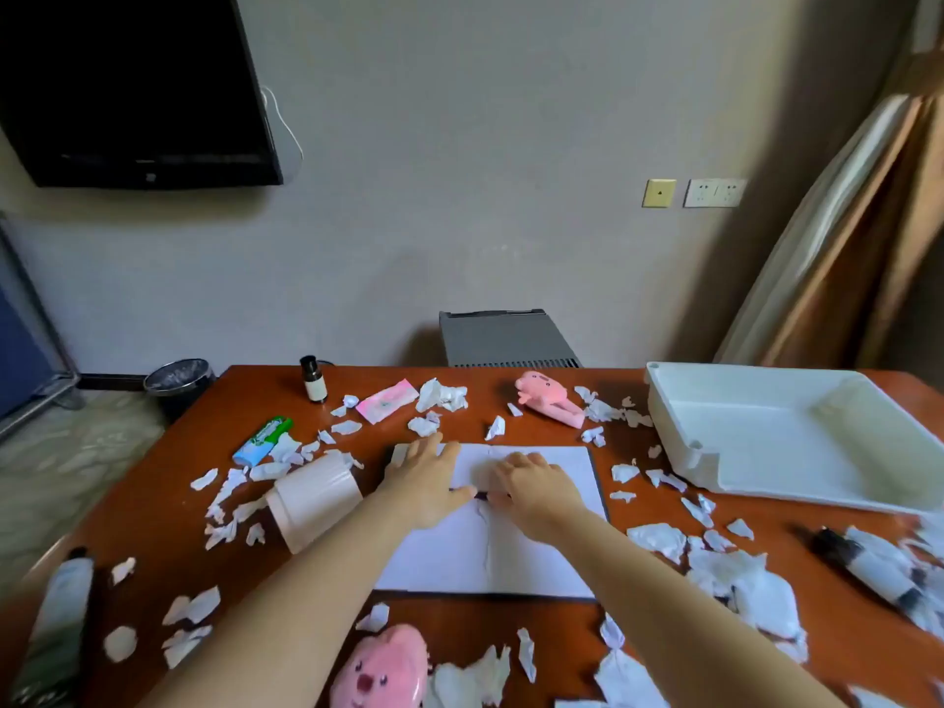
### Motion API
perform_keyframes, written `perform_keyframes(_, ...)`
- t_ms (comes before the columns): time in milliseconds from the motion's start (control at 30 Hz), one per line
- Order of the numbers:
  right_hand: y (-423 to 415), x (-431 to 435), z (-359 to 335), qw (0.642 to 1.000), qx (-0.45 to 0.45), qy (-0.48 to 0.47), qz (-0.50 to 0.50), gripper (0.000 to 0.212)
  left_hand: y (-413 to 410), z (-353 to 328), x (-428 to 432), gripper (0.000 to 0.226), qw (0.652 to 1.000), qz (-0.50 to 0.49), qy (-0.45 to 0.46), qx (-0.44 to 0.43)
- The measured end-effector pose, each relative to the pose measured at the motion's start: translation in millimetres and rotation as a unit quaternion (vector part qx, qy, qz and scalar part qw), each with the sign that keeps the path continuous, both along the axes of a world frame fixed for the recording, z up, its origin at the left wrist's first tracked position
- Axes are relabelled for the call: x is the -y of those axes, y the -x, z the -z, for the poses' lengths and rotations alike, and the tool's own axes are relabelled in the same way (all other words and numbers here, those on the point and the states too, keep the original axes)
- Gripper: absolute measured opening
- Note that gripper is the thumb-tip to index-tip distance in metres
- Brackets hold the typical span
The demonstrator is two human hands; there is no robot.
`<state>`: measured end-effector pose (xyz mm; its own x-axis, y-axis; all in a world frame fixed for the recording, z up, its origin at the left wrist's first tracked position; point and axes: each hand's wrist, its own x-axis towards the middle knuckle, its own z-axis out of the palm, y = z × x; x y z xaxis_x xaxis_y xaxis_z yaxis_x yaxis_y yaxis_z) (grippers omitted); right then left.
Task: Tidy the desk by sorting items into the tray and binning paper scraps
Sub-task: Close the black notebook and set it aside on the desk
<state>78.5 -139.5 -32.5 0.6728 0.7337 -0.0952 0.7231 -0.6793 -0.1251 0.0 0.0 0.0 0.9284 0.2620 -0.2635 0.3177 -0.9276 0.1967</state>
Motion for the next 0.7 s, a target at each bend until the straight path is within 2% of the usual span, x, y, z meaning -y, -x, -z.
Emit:
perform_keyframes(133, 17.9, 0.4, -2.4, 0.996, 0.073, -0.039, 0.022, 0.027, 12.9, 6.6, 4.9, 0.076, 0.999, -0.017, -0.034, -0.015)
perform_keyframes(267, 35.6, 0.8, 0.9, 0.994, 0.086, -0.043, 0.044, 0.022, 29.4, 16.8, 14.7, 0.081, 0.998, -0.033, -0.045, -0.029)
perform_keyframes(433, 37.5, 6.3, 0.7, 0.993, 0.041, -0.049, 0.096, 0.027, 41.4, 28.8, 17.4, 0.09, 0.996, -0.062, -0.032, -0.047)
perform_keyframes(700, 36.5, 7.6, 2.3, 0.977, -0.022, -0.135, 0.164, 0.027, 47.6, 31.7, 22.3, 0.09, 0.993, -0.106, -0.027, -0.045)
